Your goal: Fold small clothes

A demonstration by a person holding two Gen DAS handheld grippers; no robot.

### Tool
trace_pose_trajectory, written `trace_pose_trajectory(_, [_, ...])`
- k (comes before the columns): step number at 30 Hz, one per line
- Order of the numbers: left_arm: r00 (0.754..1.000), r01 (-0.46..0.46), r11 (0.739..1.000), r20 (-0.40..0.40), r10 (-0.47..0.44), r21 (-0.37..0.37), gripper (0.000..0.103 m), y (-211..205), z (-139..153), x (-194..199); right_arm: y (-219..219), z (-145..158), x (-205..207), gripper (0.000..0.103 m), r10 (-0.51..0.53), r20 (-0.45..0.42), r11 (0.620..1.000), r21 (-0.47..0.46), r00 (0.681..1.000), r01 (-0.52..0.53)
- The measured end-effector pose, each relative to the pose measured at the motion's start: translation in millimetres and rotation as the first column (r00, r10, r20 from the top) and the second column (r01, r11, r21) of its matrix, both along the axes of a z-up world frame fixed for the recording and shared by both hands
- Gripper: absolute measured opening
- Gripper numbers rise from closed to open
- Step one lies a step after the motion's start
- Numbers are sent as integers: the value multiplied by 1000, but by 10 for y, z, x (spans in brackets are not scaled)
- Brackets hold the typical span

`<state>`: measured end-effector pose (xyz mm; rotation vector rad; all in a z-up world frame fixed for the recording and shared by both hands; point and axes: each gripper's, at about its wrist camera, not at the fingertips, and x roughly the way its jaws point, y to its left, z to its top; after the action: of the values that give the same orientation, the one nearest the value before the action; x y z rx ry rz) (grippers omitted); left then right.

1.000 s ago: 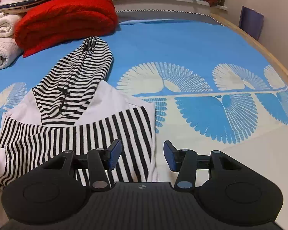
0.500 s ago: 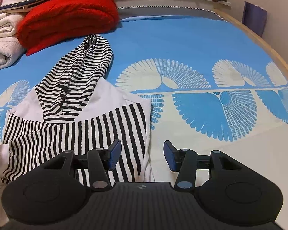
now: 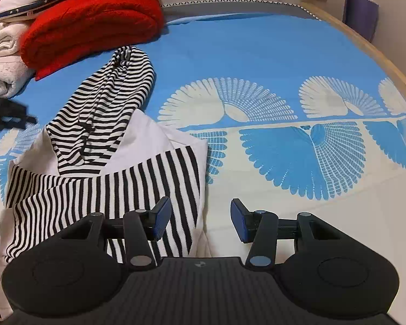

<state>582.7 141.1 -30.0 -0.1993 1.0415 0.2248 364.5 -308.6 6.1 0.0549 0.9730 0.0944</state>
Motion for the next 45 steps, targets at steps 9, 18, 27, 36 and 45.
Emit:
trace_pose_trajectory(9, [998, -52, 996, 15, 53, -69, 53, -121, -284, 1119, -134, -188, 95, 51, -57, -39, 998, -27, 998, 56])
trace_pose_trajectory(18, [999, 45, 999, 25, -45, 23, 2, -521, -476, 1511, -256, -190, 194, 51, -103, -33, 994, -33, 994, 101])
trace_pose_trajectory(27, [838, 454, 885, 288, -463, 101, 2, -1049, 588, -124, -345, 70, 211, 50, -145, 30, 989, 15, 989, 145])
trace_pose_trajectory(36, [561, 827, 561, 17, -828, 28, 8, -917, 732, -3234, -474, 481, 0, 50, -249, 126, 961, 156, 960, 228])
trace_pose_trajectory(45, [995, -94, 926, -75, 71, -366, 28, -13, 317, -2956, -60, 353, -109, 50, -118, 32, 964, 244, 992, 107])
